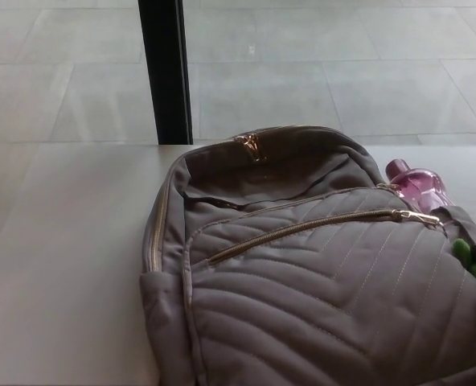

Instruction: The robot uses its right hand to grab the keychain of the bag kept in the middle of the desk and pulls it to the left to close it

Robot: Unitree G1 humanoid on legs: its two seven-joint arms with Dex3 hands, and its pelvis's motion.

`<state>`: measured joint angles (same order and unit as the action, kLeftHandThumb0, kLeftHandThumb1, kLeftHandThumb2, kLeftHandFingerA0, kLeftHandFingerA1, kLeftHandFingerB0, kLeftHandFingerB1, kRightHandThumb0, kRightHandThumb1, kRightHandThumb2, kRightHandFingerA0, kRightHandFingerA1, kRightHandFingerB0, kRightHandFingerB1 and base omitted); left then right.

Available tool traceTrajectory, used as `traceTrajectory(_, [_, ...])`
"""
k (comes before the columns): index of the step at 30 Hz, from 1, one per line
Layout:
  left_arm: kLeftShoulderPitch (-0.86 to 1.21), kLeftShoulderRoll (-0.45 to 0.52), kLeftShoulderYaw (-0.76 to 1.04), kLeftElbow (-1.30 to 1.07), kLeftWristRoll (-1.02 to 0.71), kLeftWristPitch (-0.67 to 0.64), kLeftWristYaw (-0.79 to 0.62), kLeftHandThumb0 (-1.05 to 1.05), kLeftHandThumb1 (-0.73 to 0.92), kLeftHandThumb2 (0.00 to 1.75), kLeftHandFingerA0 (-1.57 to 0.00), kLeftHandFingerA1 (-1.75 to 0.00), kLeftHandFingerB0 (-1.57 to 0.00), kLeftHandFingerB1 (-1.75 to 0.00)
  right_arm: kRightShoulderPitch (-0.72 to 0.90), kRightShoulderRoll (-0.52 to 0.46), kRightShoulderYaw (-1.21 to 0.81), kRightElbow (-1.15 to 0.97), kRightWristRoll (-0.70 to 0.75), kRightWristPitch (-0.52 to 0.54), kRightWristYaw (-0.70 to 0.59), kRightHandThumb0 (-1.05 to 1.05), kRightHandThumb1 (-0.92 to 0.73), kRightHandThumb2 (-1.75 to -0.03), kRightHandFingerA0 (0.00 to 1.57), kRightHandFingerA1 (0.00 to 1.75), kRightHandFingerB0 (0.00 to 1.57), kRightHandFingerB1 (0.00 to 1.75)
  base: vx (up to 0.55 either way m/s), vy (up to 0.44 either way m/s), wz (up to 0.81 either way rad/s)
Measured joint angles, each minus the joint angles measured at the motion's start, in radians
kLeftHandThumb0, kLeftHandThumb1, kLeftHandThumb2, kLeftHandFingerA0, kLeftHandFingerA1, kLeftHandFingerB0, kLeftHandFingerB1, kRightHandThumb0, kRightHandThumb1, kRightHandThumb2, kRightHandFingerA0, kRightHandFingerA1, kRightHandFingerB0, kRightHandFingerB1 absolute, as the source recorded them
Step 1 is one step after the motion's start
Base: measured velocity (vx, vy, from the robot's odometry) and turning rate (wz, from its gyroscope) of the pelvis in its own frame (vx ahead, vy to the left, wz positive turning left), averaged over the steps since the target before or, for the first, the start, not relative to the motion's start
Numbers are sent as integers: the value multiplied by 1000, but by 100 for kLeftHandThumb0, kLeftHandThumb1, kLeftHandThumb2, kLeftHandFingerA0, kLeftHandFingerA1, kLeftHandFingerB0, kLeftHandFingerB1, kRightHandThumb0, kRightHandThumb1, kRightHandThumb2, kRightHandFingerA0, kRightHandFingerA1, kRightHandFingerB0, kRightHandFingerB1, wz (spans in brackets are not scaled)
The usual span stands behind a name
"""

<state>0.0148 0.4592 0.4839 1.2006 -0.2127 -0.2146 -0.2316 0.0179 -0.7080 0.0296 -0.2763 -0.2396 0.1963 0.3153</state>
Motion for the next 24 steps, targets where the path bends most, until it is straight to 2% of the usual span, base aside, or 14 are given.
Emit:
traceTrajectory(2, [4,-1,0,0,-1,-9,-3,-64,74,62,-68,-55,-54,-43,-5,3,4,-9,-14,7,-1,-15,-71,-87,92,165,85,61,0,0,0])
traceTrajectory(3, [5,-2,0,0,-2,-13,-3,-64,74,62,-68,-55,-56,-43,-8,6,4,-11,-20,10,-2,-19,-64,-90,98,158,93,77,0,0,0])
traceTrajectory(4, [6,-2,0,0,-2,-15,-4,-64,75,62,-68,-55,-55,-43,-11,8,4,-12,-25,12,-3,-12,-67,-93,86,162,91,85,0,0,0])
traceTrajectory(5, [7,-2,0,0,-3,-17,-5,-64,75,62,-69,-55,-55,-43,-12,10,4,-12,-27,13,-3,-13,-66,-96,86,162,90,95,0,0,0])
traceTrajectory(6, [8,-2,0,0,-4,-20,-6,-64,75,62,-69,-55,-55,-43,-15,17,2,-12,-32,15,-6,-13,-66,-96,86,162,90,95,0,0,0])
traceTrajectory(7, [8,-2,0,0,-4,-22,-6,-65,74,62,-70,-55,-53,-43,-16,22,2,-12,-35,16,-9,-12,-61,-101,94,160,88,127,0,0,0])
traceTrajectory(10, [8,-2,0,0,-4,-26,-7,-65,74,63,-70,-54,-53,-43,-17,45,-5,-11,-47,16,-27,-10,-63,-100,89,163,81,137,0,0,0])
traceTrajectory(11, [7,-3,-1,1,-4,-27,-7,-64,74,62,-68,-55,-52,-43,-17,54,-8,-10,-52,16,-35,-13,-62,-104,83,174,73,157,0,0,0])
traceTrajectory(12, [6,-2,0,2,-5,-27,-8,-64,75,62,-68,-55,-52,-43,-17,60,-10,-9,-55,16,-41,-12,-64,-103,82,175,72,160,0,0,0])
traceTrajectory(13, [5,-2,2,4,-6,-27,-9,-63,74,62,-70,-55,-53,-43,-17,67,-13,-8,-60,15,-48,-21,-59,-111,113,139,96,128,0,0,0])
traceTrajectory(15, [5,-2,4,7,-7,-27,-12,-63,75,63,-70,-55,-53,-43,-17,77,-20,-5,-70,10,-63,-21,-57,-112,112,139,96,128,0,0,0])
traceTrajectory(16, [4,-2,4,8,-7,-27,-12,-62,75,63,-68,-55,-52,-43,-17,80,-23,-3,-73,7,-68,-12,-61,-106,81,175,64,170,0,0,0])
traceTrajectory(23, [4,-3,4,5,-7,-27,-13,-63,75,63,-67,-55,-52,-43,-41,128,-74,18,-86,1,-110,-10,-61,-102,80,175,64,163,0,0,0])
traceTrajectory(24, [4,-2,4,5,-7,-27,-13,-64,74,62,-68,-55,-54,-43,-49,134,-81,20,-87,1,-116,-11,-57,-110,82,175,65,162,0,0,0])
